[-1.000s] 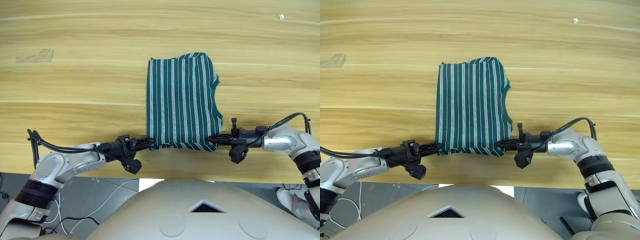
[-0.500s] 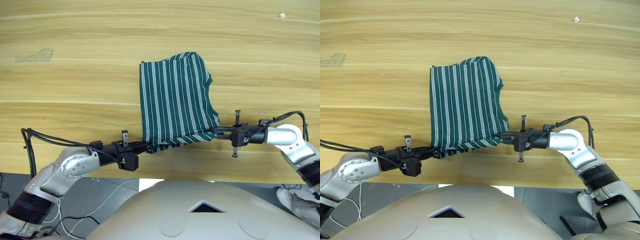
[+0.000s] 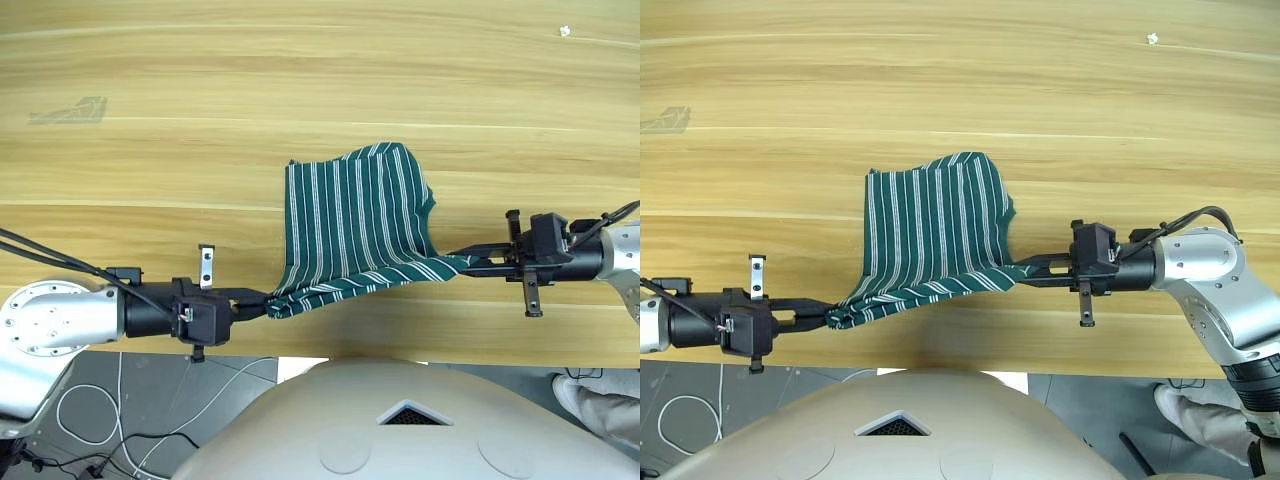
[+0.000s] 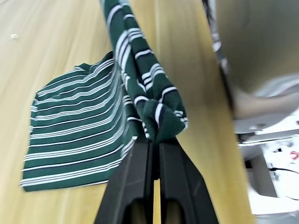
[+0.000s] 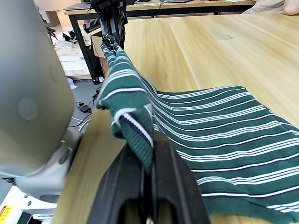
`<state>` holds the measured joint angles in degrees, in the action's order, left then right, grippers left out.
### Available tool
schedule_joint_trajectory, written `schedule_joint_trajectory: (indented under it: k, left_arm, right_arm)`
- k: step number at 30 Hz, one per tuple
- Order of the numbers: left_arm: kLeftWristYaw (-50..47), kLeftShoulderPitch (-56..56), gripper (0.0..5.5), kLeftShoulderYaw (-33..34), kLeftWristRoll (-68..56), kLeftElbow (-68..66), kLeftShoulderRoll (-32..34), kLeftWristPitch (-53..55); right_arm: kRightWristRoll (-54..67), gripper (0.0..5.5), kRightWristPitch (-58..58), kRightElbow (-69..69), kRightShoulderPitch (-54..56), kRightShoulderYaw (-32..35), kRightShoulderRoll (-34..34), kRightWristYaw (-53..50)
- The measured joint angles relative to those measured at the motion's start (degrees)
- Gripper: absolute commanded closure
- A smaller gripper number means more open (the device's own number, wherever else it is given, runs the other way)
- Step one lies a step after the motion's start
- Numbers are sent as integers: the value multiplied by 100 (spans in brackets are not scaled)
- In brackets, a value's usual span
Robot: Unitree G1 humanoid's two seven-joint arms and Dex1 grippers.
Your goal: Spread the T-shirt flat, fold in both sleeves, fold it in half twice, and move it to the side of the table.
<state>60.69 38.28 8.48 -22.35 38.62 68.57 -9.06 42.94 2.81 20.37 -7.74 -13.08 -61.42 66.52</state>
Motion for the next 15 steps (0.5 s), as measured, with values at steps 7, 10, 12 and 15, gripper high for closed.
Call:
schedule_joint_trajectory:
  k: [7, 10, 12, 15]
  left_arm:
    - [-82, -828, 550, -87, 413, -296, -368, 199]
    - [-322, -1698, 550, -344, 683, -680, -600, 328]
    - [-638, -2813, 550, -770, 1188, -1339, -1045, 409]
    - [-867, -3741, 550, -1304, 1822, -2170, -1487, 388]
  right_arm:
    - [-871, 550, -2, -470, 477, 92, 640, 46]
    - [-1259, 550, 2, -1040, 1152, 19, 1108, -15]
    - [-1715, 550, 17, -1851, 1929, -166, 1614, -29]
    - [-2080, 550, 0, -2805, 2708, -299, 2170, -23]
